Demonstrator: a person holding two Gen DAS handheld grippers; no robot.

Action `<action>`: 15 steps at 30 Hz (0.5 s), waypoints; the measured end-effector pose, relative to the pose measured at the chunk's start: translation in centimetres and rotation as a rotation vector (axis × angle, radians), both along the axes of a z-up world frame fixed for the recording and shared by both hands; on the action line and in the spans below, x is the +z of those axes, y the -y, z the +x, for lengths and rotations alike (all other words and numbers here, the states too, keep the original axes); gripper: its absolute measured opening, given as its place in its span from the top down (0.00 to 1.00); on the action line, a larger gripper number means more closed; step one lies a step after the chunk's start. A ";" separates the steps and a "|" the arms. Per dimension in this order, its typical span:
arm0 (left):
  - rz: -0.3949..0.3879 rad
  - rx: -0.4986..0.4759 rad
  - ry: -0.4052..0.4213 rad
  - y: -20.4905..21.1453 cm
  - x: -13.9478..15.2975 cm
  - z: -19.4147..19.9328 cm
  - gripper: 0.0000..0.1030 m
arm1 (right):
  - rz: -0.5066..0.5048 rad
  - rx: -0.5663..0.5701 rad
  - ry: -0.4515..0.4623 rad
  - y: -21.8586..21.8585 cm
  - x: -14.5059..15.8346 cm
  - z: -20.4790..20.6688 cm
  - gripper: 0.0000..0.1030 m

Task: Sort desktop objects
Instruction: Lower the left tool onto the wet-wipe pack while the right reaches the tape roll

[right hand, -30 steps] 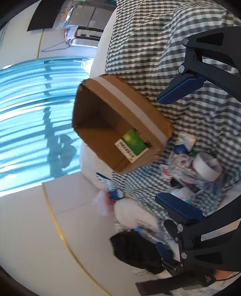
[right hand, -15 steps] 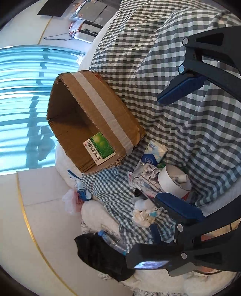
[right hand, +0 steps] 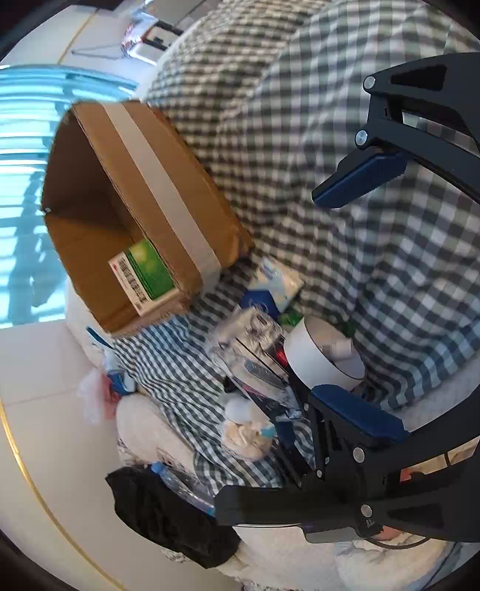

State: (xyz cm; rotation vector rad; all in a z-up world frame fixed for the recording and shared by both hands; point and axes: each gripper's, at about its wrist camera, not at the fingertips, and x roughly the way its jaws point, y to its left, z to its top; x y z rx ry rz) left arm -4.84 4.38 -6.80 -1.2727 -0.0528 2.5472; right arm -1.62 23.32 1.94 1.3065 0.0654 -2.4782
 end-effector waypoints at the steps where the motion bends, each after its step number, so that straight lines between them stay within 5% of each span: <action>1: 0.015 0.000 -0.004 0.2 0.1 0.2 0.55 | -0.005 0.005 0.012 0.2 -0.3 -0.1 0.06; 9: 0.105 0.130 -0.016 4.5 1.4 -0.4 0.58 | -0.056 0.082 0.099 2.6 -3.0 -1.4 0.06; 15: 0.100 0.196 -0.049 6.0 2.2 -0.2 0.58 | -0.076 0.129 0.158 4.7 -5.6 -2.5 0.06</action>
